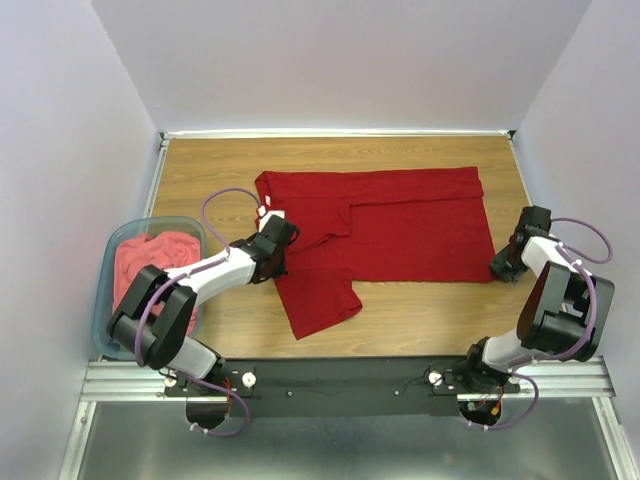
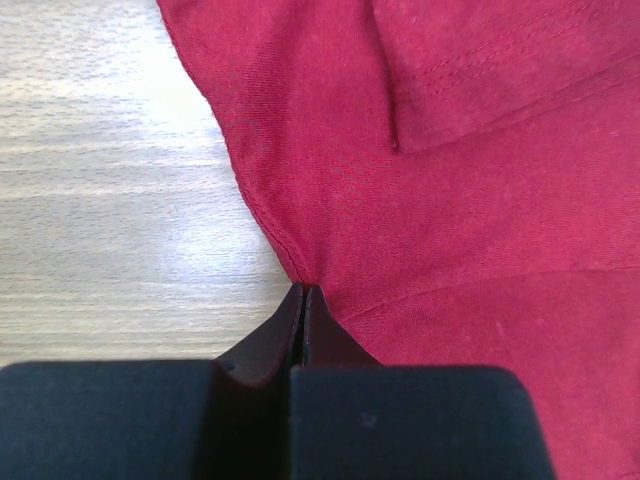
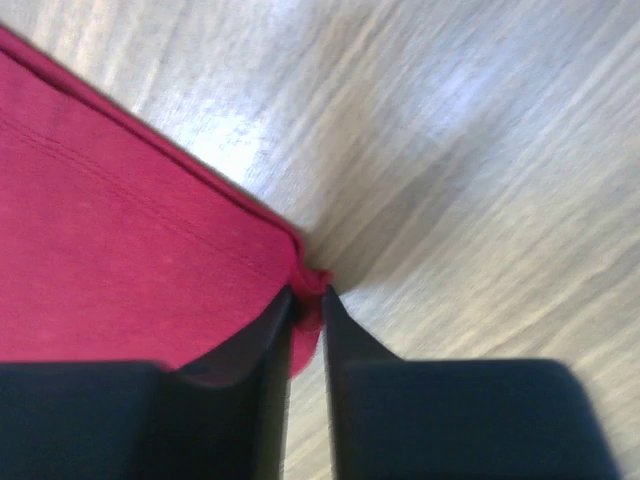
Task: Fold and stack the t-shirts
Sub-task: Fold the tshirt
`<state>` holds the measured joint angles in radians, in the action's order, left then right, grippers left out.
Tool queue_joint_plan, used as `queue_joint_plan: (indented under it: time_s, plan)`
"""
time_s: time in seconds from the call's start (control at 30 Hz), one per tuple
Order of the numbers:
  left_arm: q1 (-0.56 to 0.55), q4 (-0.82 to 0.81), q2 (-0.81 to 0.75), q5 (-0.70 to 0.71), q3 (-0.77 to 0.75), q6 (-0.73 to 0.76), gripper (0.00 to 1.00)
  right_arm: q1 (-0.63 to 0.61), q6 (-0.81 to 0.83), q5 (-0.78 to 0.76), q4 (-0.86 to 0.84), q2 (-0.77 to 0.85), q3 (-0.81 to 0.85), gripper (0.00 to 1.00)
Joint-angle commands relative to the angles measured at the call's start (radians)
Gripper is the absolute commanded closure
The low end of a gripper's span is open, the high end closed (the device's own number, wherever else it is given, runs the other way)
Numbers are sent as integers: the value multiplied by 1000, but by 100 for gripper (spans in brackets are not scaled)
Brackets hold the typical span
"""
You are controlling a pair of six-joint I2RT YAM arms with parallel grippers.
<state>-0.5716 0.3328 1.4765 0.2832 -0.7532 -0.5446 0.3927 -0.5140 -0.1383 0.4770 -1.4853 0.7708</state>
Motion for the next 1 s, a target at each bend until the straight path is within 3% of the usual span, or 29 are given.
queue_joint_plan:
  time_s: [0.0, 0.13, 0.6, 0.97]
  plan:
    - [-7, 12, -56, 16, 11, 9, 100, 9, 2, 26, 2, 6, -38, 84]
    - [-7, 3, -93, 14, 21, 2, 100, 9, 3, 42, 17, 31, -31, 99]
    - [6, 3, -251, -38, 45, -26, 100, 11, 15, 112, 121, 143, 62, 100]
    - [91, -49, -176, -150, -11, 3, 100, 9, 42, 175, 101, 31, 203, 100]
